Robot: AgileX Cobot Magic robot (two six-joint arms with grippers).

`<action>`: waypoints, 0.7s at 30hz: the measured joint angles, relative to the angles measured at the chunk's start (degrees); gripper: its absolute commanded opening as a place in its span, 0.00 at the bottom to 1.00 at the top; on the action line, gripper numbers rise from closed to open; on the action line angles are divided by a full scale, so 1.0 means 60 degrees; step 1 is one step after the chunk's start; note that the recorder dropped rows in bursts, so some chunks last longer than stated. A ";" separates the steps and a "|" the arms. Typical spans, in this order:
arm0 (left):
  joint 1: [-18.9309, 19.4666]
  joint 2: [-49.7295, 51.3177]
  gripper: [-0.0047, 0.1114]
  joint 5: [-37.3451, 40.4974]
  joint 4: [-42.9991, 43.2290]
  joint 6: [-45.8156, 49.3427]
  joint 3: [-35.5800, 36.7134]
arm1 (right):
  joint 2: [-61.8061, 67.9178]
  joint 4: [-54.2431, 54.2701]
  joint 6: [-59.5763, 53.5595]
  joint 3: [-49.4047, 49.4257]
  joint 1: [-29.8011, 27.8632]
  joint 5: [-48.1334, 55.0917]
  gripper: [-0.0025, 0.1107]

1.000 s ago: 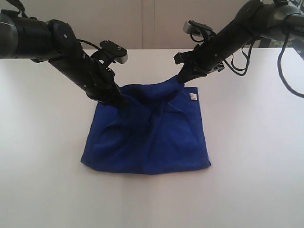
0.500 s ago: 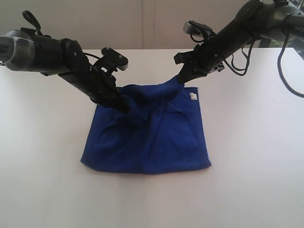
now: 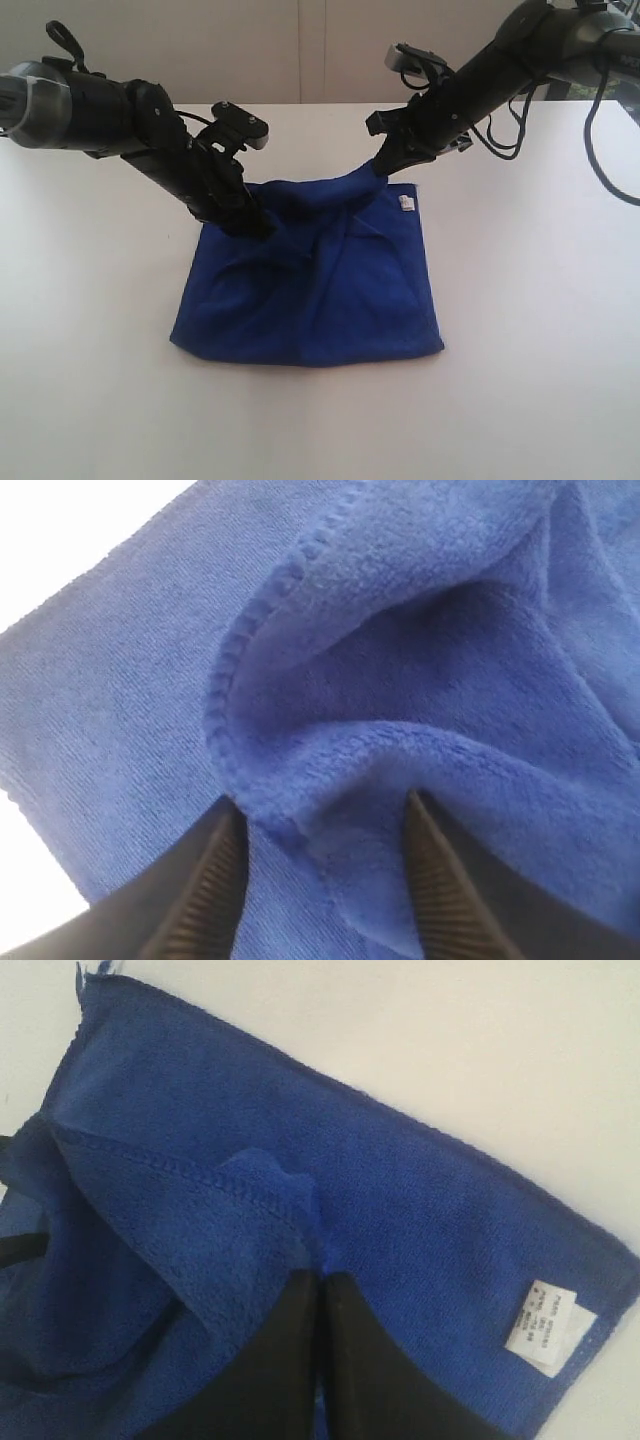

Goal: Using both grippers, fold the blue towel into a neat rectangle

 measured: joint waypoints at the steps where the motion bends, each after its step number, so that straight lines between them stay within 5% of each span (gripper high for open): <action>1: 0.0019 -0.0048 0.51 0.0127 0.0000 0.0000 0.0000 | 0.0000 0.0000 0.0000 0.0000 0.0000 0.0013 0.02; 6: 0.0784 -0.0372 0.51 0.1592 -0.0128 -0.1317 0.0000 | 0.0000 0.0000 0.0000 0.0000 0.0000 0.0096 0.02; 9: 0.1491 -0.0313 0.51 0.2095 -0.1801 -0.0897 0.0000 | 0.0000 0.0000 0.0000 0.0000 0.0000 0.0110 0.02; 21: 0.1532 0.0610 0.51 0.2499 -0.4075 0.0612 0.0000 | 0.0000 0.0000 0.0000 0.0000 0.0000 0.0318 0.02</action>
